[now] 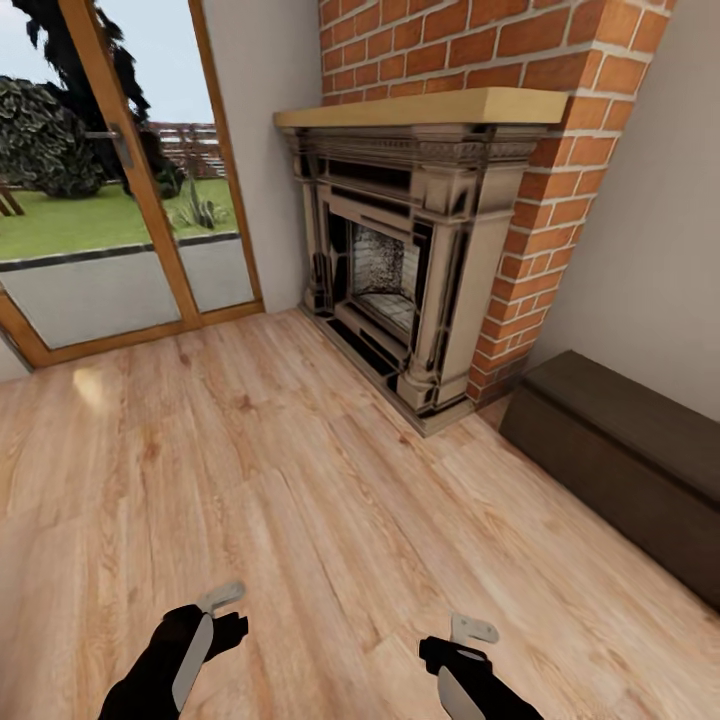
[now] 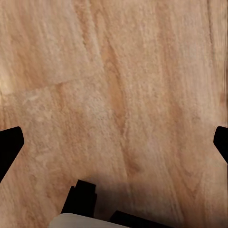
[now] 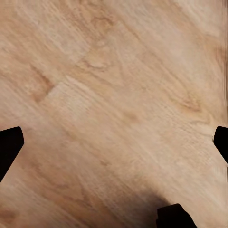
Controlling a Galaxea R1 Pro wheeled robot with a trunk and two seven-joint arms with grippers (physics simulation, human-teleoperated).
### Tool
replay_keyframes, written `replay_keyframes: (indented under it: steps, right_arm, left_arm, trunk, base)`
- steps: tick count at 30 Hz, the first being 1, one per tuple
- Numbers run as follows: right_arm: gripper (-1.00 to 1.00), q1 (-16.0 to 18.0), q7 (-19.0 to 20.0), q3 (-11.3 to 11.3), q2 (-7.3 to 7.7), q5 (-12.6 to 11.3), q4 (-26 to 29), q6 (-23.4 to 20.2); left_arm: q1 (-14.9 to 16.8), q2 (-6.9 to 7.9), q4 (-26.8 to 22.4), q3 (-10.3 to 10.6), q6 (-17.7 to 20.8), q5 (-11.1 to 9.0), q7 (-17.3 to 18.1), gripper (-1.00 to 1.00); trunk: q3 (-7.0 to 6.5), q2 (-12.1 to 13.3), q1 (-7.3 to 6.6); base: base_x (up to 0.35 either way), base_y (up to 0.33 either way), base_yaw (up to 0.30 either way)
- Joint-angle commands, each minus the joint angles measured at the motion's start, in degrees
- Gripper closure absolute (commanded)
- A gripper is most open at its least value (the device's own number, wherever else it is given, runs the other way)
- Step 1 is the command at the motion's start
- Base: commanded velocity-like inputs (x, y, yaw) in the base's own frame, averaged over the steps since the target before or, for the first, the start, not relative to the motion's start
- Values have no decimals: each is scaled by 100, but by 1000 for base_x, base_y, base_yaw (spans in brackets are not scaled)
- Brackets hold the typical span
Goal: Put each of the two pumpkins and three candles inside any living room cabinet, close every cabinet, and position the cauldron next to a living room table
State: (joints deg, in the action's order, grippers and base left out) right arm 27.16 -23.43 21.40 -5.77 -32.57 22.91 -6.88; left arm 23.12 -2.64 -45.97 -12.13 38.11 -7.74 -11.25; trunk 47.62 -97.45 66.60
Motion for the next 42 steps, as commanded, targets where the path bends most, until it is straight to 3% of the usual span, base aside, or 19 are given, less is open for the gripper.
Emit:
replay_keyframes:
  steps: [1,25,33,42]
  right_arm:
    - [-100,0,-1,-2,2,-16,0,9]
    - [-100,0,-10,-59,40,-85,-6,47]
    - [-100,0,-16,-129,51,-352,-4,39]
    - [-100,0,-18,-153,62,-416,-1,39]
  left_arm:
    - [0,0,0,0,0,0,0,-100]
    - [0,7,0,1,-2,-3,0,-100]
    - [0,9,0,8,-5,0,0,-100]
    - [0,9,9,9,-29,0,0,-100]
  trunk:
    - [0,0,0]
    - [-37,0,0]
    - [-81,0,0]
    - [-156,0,0]
  base:
    - [0,0,-283]
    - [0,0,-273]
    - [72,46,-218]
    - [238,166,-128]
